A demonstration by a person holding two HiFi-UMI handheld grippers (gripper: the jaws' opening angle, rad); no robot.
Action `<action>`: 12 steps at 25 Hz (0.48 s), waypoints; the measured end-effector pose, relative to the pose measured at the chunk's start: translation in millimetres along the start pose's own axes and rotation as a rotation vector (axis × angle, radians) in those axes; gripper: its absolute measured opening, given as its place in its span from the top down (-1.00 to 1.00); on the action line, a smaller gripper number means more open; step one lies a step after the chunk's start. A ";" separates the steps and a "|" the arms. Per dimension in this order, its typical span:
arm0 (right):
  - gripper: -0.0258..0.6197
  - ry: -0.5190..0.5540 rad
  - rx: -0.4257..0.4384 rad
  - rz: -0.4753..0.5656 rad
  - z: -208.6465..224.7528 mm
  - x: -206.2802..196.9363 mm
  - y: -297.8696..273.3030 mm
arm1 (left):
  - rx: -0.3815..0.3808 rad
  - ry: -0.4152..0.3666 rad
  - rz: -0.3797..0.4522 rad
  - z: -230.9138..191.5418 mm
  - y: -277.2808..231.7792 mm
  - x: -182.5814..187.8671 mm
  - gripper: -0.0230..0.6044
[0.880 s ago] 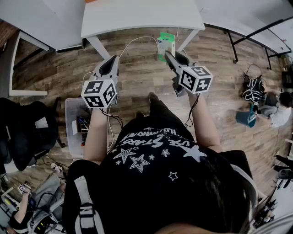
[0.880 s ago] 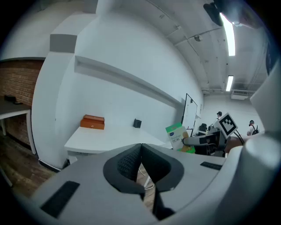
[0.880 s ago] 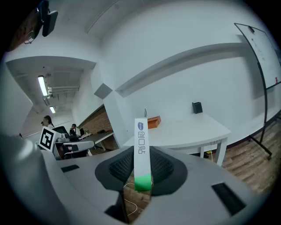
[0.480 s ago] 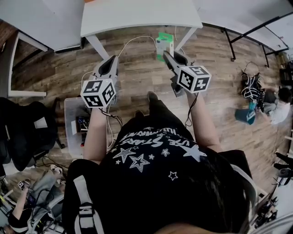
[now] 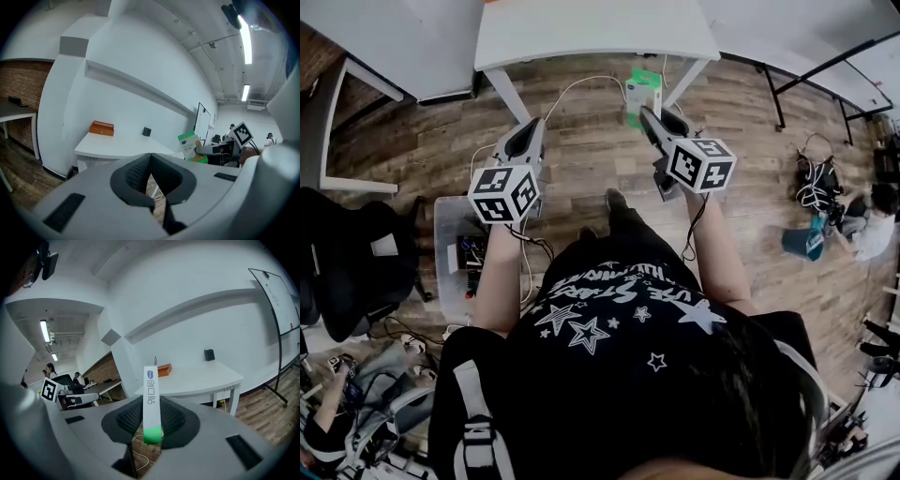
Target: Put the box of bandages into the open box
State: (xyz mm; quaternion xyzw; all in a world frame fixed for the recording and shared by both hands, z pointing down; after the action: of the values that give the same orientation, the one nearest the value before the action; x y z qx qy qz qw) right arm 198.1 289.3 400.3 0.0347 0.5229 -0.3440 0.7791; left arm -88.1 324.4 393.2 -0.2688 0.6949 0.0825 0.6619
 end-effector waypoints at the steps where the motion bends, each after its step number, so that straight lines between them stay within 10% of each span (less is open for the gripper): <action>1: 0.58 0.000 0.002 -0.003 0.1 -0.6 -0.7 | 0.000 0.002 -0.005 -1.0 -0.7 -1.7 0.86; 12: 0.57 -0.006 0.032 -0.032 10.9 -3.0 -20.6 | 0.043 0.004 -0.039 -11.8 -2.4 -8.6 0.87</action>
State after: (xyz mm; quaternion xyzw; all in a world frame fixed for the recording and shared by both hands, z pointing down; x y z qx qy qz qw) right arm 194.2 270.6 414.0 0.0380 0.5153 -0.3650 0.7744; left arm -97.5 319.1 403.3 -0.2683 0.6924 0.0542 0.6676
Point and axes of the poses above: the fingertips, and each gripper's own axes: y backward along the fingers, z to its right, x out of its top, the point moved 8 cm from there along y, backward along the fingers, and after that the axes turned 8 degrees about -y, right-handed, at the moved point
